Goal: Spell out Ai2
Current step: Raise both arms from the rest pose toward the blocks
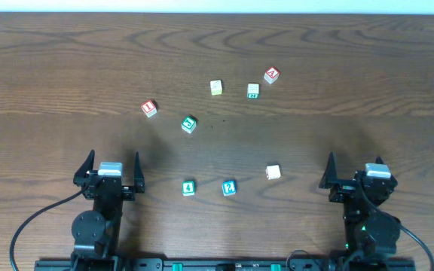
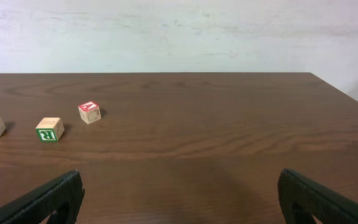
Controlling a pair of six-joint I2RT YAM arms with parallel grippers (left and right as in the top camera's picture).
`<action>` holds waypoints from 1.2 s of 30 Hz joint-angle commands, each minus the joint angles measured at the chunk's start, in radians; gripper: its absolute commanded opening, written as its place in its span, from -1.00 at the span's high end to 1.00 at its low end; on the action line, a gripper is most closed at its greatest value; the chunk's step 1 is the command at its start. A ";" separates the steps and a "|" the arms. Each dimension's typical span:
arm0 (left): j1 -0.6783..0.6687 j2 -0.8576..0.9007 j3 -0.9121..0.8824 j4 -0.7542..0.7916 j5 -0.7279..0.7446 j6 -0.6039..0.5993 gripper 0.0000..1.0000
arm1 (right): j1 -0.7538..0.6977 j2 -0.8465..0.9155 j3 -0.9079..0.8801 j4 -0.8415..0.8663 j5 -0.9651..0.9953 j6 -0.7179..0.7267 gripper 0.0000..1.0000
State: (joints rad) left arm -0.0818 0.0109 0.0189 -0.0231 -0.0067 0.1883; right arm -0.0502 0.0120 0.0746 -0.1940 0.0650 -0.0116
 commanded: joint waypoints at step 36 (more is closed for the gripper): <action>0.003 0.600 1.321 -0.333 0.146 -0.077 -0.91 | 0.001 0.542 1.038 -0.270 -0.062 0.202 -0.99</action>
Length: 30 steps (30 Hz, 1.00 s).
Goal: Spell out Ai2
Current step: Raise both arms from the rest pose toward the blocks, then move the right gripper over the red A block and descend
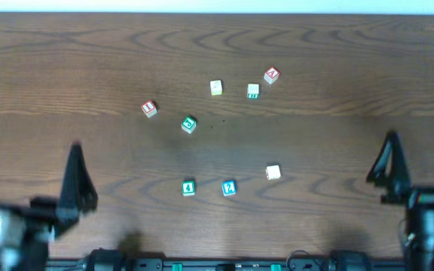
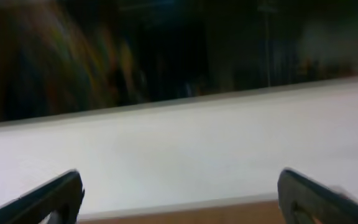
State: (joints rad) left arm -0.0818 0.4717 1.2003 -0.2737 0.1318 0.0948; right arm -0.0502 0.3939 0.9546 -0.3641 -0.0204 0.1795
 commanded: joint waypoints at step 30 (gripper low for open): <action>0.003 1.428 0.683 -0.959 -0.027 -0.260 -0.91 | 0.133 1.375 0.742 -0.681 -0.128 0.353 -0.99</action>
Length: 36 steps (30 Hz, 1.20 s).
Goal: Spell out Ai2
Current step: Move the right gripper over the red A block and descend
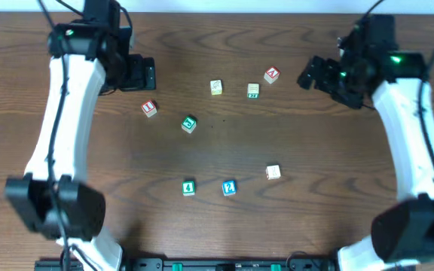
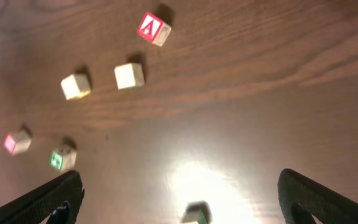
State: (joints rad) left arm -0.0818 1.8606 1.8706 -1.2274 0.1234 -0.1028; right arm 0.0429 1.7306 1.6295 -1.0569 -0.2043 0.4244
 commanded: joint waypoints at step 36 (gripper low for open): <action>0.003 0.087 0.136 -0.180 0.000 -0.104 -0.91 | 0.150 0.655 0.599 0.030 0.199 0.511 -0.99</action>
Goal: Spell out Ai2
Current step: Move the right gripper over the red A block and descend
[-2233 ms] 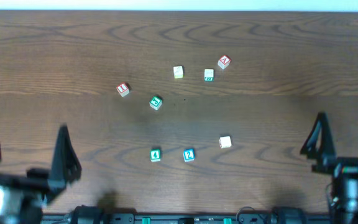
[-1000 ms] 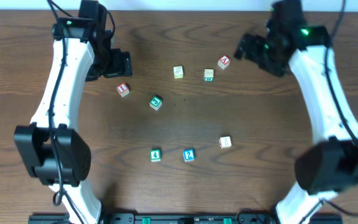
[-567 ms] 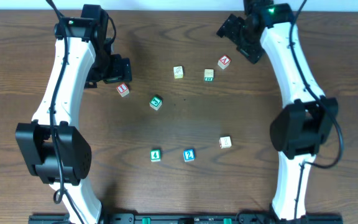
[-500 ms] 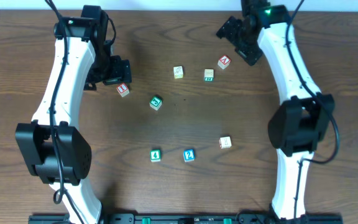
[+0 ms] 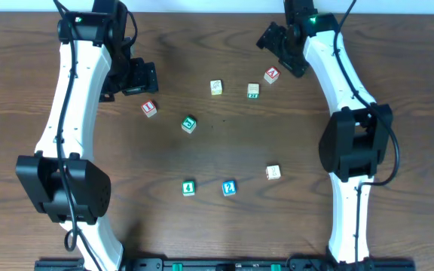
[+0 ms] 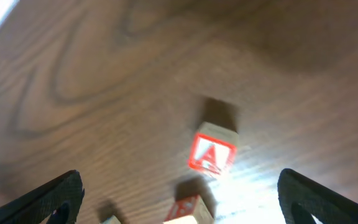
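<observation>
The red A block (image 5: 271, 74) lies at the far right of the cluster; in the right wrist view the A block (image 6: 212, 152) sits just ahead of my fingers. My right gripper (image 5: 280, 47) is open, above and just beyond it, nothing between its fingertips (image 6: 55, 196). The red i block (image 5: 149, 108) lies at the left, with my left gripper (image 5: 131, 76) open just beyond it. The blue 2 block (image 5: 229, 187) lies near the front, far from both grippers.
A yellowish block (image 5: 216, 87) and a green-sided block (image 5: 253, 91) lie left of the A. A green block (image 5: 189, 124) sits mid-table, a green 4 block (image 5: 188, 187) and a plain block (image 5: 273, 172) near the front. A red-sided block (image 6: 188, 211) lies close below the right gripper.
My right gripper has moved left and farther back, from right of the A block to just beyond it. The left gripper stays near the i block. No block has moved.
Both arms first rested folded at the front edge, grippers open. Then both were raised, the right wrist view off the table. Later they reached to the far side, left near the i block, right near the A block, and the right one now hangs over the A.
</observation>
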Controlling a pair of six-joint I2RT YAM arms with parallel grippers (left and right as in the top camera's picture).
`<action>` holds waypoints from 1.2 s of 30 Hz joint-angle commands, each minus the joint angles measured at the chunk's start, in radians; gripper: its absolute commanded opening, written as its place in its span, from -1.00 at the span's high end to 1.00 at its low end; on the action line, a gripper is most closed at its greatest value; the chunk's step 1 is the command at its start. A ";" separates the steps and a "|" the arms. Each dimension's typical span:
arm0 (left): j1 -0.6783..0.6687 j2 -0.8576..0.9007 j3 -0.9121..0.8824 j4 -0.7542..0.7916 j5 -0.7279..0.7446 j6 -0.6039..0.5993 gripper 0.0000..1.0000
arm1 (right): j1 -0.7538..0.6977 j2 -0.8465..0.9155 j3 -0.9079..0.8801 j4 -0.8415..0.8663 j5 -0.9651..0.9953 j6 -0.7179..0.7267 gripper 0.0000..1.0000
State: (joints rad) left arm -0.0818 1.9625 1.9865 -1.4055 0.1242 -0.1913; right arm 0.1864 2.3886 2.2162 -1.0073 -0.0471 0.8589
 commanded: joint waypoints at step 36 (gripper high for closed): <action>0.003 -0.014 0.020 -0.005 0.000 -0.015 -0.91 | 0.047 0.138 0.010 0.020 0.111 0.075 -0.11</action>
State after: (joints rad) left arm -0.0822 1.9621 1.9865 -1.4067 0.1246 -0.1913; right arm 0.2260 2.5237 2.2162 -0.9863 0.0296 0.9356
